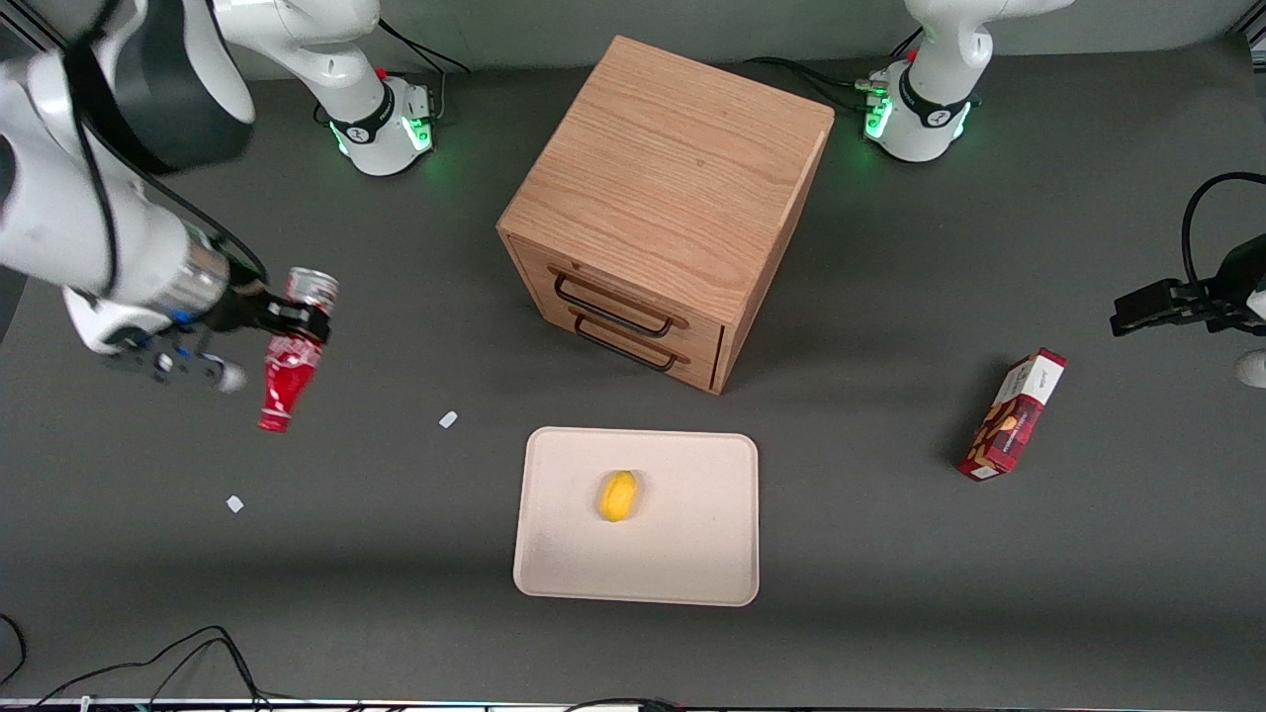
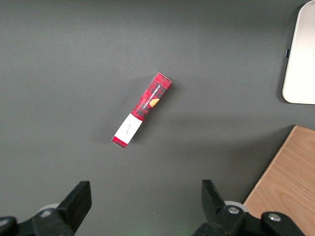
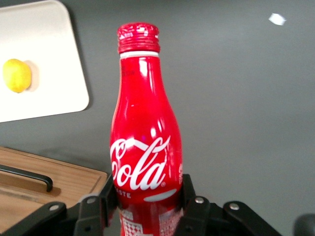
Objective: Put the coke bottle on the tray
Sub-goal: 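Lift the bottle upright with the right gripper and carry it toward the tray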
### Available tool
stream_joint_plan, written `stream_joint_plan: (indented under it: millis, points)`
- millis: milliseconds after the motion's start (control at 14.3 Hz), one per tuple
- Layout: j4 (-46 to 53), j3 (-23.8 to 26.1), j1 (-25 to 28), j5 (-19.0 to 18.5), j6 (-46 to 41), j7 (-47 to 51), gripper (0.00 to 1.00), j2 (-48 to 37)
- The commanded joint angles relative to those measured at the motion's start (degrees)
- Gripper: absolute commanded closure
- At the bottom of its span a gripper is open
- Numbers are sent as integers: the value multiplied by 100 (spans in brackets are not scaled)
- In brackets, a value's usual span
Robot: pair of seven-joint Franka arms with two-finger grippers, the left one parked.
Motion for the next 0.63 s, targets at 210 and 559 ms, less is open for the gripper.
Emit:
stream_joint_plan:
  millis: [210, 559]
  points:
    - [3019, -166, 1105, 3, 188, 785, 100, 3076]
    - [3100, -826, 1882, 2, 1953, 1095, 100, 3895]
